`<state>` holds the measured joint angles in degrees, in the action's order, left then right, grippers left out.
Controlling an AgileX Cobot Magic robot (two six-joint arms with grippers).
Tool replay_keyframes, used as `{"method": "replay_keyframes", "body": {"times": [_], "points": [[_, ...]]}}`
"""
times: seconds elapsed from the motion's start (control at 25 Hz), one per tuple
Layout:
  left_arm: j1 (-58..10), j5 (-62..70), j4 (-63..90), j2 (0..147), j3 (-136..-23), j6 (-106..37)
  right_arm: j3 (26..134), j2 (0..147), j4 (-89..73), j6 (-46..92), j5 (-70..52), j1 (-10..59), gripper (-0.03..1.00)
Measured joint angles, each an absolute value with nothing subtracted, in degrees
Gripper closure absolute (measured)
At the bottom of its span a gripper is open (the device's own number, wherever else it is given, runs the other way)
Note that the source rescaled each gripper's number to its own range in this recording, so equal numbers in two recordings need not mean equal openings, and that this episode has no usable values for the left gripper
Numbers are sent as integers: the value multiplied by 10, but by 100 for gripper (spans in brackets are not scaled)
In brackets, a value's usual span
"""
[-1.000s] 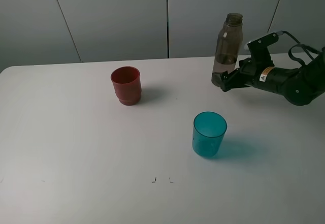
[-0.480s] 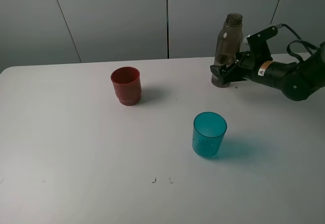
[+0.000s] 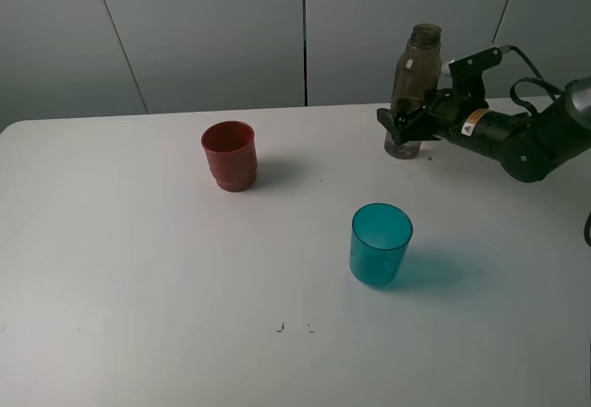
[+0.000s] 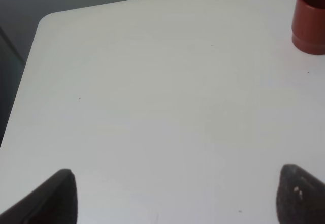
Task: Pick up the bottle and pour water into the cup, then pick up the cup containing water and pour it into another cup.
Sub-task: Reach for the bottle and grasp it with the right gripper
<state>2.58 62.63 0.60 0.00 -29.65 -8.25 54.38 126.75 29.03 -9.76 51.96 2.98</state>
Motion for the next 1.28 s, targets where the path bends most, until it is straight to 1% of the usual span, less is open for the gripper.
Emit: {"method": "replay_keyframes", "body": {"times": [0.36, 1.28], "points": [[26, 626, 6, 0, -297, -82, 575, 1303, 290, -113, 543, 30, -3], [26, 626, 6, 0, -297, -82, 575, 1305, 290, -128, 579, 30, -3]]}}
